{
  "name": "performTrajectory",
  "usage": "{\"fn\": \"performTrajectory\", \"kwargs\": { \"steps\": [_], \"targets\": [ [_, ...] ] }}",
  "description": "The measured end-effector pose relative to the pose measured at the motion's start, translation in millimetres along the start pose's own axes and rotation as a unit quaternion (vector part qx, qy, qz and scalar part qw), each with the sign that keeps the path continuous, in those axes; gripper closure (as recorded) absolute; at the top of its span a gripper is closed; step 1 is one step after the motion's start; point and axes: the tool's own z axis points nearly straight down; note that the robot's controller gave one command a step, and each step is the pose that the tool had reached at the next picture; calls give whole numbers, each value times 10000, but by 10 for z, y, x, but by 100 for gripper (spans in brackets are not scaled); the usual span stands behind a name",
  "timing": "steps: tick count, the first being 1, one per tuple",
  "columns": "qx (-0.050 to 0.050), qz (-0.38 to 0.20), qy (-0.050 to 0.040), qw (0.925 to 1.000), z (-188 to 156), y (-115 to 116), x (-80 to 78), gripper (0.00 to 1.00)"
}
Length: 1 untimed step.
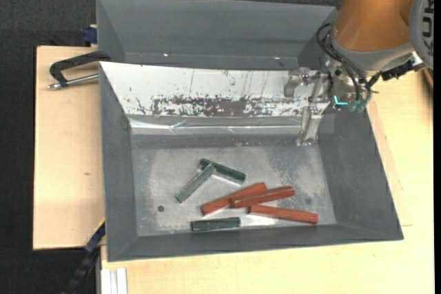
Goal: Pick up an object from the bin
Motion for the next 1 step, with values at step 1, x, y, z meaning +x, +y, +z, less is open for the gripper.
{"fn": "performTrajectory", "kwargs": {
  "steps": [1],
  "targets": [
    [3,-3,-45,10000,-51,1,-13,0]
  ]
}}
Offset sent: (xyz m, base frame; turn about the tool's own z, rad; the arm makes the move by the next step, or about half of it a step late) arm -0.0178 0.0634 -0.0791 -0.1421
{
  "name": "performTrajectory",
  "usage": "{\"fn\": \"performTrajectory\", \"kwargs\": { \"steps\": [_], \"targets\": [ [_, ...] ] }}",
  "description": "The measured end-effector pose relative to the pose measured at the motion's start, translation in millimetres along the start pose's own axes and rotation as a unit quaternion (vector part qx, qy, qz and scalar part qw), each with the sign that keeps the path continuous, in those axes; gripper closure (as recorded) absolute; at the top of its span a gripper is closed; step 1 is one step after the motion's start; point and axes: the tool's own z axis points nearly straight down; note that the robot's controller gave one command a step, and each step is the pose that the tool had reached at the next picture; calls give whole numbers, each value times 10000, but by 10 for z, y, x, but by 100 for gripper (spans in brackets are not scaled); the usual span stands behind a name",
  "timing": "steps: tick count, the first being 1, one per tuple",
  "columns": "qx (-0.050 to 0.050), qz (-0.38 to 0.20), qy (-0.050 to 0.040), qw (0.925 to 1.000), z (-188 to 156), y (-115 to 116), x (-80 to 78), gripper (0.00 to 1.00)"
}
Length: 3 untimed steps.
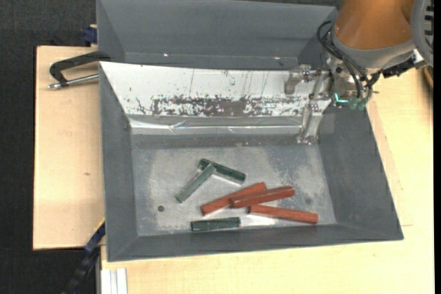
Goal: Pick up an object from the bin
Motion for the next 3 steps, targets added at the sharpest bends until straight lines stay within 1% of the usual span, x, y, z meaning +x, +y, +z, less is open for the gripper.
{"fn": "performTrajectory", "kwargs": {
  "steps": [1,2,3],
  "targets": [
    [5,-372,-18,9993,438,335,92,0],
    [-6,-498,-12,9988,1117,500,158,0],
    [-3,-213,18,9998,1468,664,386,0]
  ]
}}
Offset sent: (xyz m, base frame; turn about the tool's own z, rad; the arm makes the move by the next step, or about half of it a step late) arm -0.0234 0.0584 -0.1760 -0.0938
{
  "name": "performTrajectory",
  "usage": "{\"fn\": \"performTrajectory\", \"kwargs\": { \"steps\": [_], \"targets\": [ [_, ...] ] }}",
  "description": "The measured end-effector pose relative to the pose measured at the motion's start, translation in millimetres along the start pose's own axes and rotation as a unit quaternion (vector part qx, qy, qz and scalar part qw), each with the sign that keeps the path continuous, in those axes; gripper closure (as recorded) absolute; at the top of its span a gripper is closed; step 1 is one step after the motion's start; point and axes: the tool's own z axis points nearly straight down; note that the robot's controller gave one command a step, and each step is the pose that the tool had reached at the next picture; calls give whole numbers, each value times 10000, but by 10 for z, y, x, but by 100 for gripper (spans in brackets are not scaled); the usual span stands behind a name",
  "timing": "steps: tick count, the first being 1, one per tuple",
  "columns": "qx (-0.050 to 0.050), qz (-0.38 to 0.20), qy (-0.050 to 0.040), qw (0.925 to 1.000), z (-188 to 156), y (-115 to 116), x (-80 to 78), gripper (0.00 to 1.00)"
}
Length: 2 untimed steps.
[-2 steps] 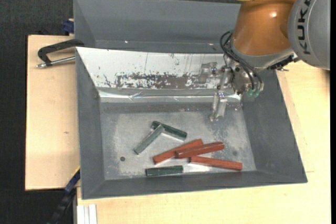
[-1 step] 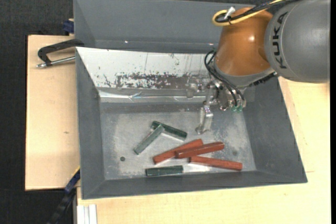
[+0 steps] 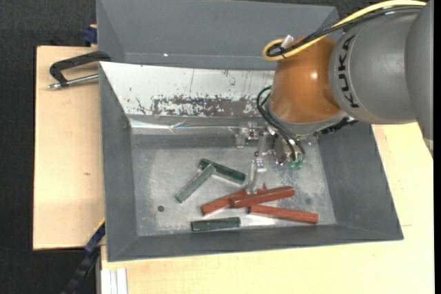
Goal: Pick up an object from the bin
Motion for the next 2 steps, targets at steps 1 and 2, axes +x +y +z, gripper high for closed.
{"fn": "performTrajectory", "kwargs": {
  "steps": [1,2],
  "targets": [
    [-9,-15,11,10000,291,122,41,100],
    [-8,-16,11,10000,291,122,41,100]
  ]
}}
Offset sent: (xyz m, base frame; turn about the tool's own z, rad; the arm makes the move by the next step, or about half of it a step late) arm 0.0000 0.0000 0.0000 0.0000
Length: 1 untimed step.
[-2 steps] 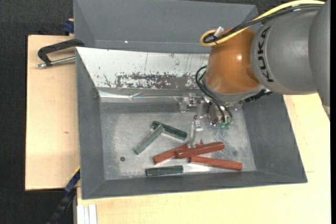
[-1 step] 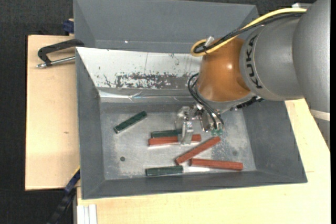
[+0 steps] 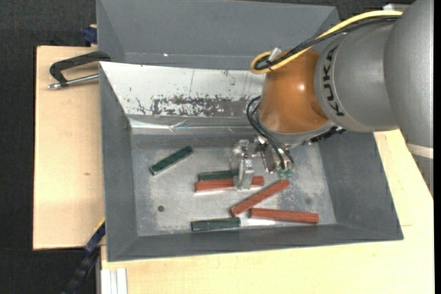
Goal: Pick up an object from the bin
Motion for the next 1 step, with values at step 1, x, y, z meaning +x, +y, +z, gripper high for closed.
{"fn": "performTrajectory", "kwargs": {
  "steps": [1],
  "targets": [
    [8,-214,-10,9998,-434,-116,-28,100]
  ]
}}
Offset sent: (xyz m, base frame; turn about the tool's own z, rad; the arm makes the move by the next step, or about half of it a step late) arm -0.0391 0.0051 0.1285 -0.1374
